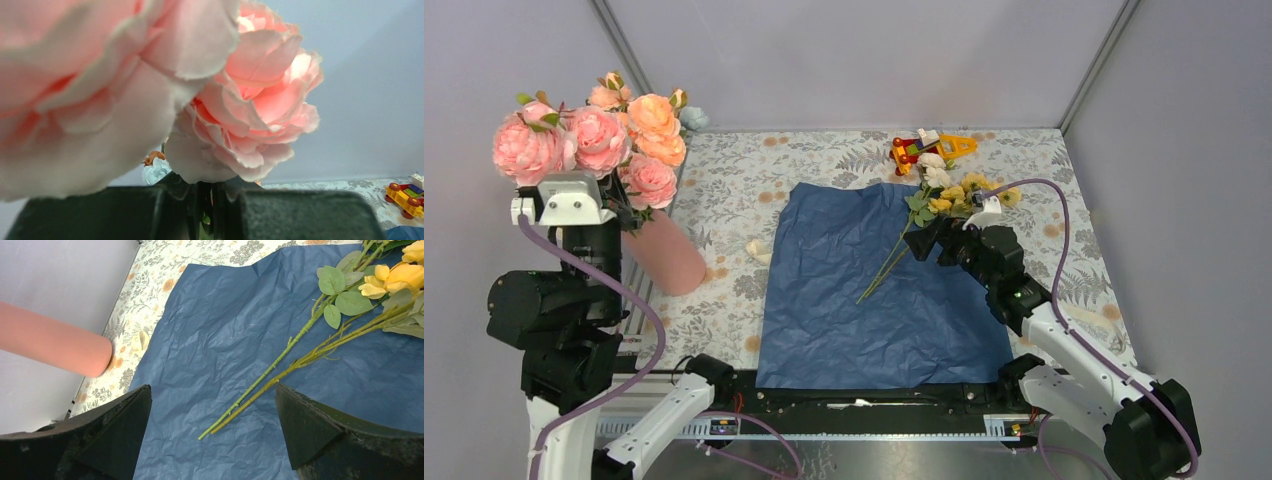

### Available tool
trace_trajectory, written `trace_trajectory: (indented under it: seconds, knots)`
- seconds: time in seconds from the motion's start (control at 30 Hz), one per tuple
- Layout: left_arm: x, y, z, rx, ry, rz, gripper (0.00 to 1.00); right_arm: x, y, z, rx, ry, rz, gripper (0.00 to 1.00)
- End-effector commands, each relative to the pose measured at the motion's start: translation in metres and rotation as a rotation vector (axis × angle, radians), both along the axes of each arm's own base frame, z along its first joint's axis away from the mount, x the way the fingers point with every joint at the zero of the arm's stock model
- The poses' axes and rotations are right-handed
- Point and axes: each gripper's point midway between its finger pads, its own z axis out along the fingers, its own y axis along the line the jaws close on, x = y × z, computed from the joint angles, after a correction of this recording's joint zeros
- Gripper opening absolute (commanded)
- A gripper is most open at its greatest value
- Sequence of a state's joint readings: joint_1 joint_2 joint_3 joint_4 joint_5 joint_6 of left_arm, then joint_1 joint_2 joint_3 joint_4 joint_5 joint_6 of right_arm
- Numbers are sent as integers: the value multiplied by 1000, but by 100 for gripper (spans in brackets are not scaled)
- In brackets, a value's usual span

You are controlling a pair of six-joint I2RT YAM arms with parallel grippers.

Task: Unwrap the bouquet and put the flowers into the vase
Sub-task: Insert the fake flower into the vase.

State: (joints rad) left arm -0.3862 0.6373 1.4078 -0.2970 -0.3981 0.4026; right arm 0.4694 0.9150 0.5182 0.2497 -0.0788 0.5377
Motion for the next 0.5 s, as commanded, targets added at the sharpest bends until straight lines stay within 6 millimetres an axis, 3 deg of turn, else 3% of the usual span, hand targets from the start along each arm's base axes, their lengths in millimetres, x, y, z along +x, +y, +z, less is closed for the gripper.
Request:
trace_trajectory:
  seconds: [0.0, 0.17, 0.47]
  knots:
    - [-4, 10, 10, -41, -53, 48, 0, -1, 1, 16, 38, -51, 14, 99]
    - [0, 10, 12, -41, -69, 60, 0, -3, 0, 18, 43, -60, 16, 99]
    - [-1, 5, 41, -51, -134, 27, 0, -3, 2, 19, 46, -58, 23, 99]
